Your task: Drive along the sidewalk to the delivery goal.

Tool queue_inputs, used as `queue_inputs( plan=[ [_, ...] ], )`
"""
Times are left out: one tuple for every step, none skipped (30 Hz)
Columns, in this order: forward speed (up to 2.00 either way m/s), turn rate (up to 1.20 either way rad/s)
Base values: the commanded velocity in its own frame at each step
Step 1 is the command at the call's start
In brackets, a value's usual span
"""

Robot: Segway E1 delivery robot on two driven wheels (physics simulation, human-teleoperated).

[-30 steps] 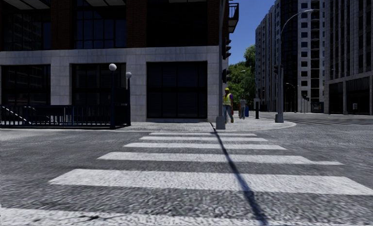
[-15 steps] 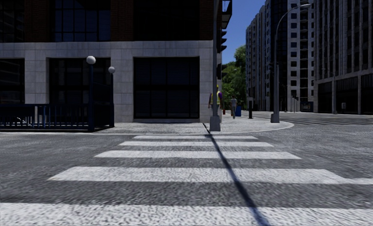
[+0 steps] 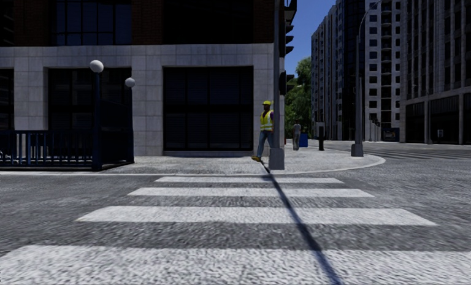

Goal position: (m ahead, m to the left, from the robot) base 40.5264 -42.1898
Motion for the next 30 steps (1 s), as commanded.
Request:
queue_inputs(
  plan=[
    [1.67,0.0],
    [1.67,0.0],
    [1.67,0.0],
    [1.67,0.0],
    [1.67,0.0],
    [1.67,0.0],
    [1.67,0.0],
    [1.67,0.0],
    [1.67,0.0],
    [1.67,0.0],
    [1.67,0.0],
    [1.67,0.0],
    [1.67,0.0],
    [1.67,0.0],
    [1.67,0.0],
    [1.67,0.0],
    [1.67,0.0],
    [1.67,0.0],
    [1.67,0.0],
    [1.67,0.0],
    [1.67,-0.46],
    [1.67,-0.46],
    [1.67,-0.98],
    [1.67,-1.03],
    [1.67,-1.04],
    [1.67,-1.04],
    [1.67,-1.04],
    [1.67,-1.05],
    [1.67,-1.05],
    [1.67,-1.05]
  ],
)
